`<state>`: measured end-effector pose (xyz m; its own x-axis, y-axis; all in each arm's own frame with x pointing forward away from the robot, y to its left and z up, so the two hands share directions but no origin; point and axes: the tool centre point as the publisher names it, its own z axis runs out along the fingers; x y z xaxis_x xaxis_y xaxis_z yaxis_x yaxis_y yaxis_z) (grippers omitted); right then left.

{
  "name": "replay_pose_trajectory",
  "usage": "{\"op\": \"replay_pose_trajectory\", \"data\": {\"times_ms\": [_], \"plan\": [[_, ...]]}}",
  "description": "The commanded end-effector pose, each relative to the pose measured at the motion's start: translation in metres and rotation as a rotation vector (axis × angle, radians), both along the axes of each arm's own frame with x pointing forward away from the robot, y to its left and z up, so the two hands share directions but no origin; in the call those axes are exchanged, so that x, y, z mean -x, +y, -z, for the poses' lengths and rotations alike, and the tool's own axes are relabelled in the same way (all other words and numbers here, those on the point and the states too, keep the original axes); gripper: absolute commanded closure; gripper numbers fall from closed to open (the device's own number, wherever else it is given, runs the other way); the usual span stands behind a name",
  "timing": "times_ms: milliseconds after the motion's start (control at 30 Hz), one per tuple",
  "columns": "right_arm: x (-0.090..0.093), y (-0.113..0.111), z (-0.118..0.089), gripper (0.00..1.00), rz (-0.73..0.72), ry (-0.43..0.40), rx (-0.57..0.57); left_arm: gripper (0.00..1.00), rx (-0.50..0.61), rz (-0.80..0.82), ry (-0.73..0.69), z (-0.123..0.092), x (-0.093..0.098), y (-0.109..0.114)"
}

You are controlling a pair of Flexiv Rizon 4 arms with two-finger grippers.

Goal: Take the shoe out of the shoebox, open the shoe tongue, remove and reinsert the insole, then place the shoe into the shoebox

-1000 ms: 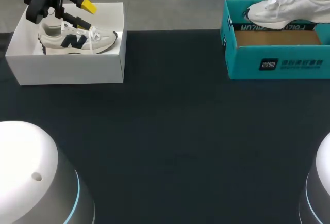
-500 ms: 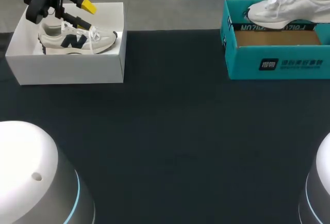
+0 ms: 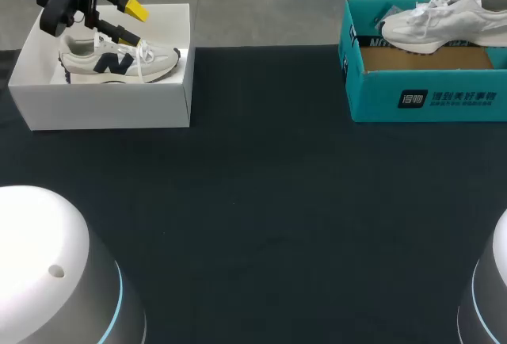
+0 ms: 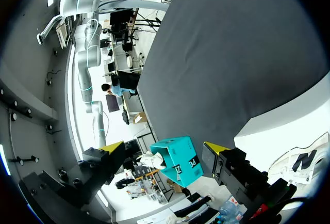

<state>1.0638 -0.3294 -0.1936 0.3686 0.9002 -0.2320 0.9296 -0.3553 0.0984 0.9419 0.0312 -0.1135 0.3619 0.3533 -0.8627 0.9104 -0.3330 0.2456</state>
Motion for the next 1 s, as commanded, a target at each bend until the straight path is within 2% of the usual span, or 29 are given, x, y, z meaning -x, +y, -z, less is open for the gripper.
{"op": "replay_pose_trajectory", "data": {"times_ms": [33, 500, 1000], "plan": [[-0.003, -0.003, 0.015, 1.0, 0.002, -0.002, -0.006, 0.0, -0.004, 0.0, -0.002, 0.0, 0.0, 0.0], [-0.01, -0.009, 0.071, 1.0, -0.003, -0.013, 0.039, 0.0, -0.004, 0.0, -0.002, 0.0, 0.0, 0.0], [0.001, -0.016, 0.145, 1.0, 0.012, -0.002, -0.015, 0.0, -0.004, 0.0, -0.002, 0.0, 0.0, 0.0]]}}
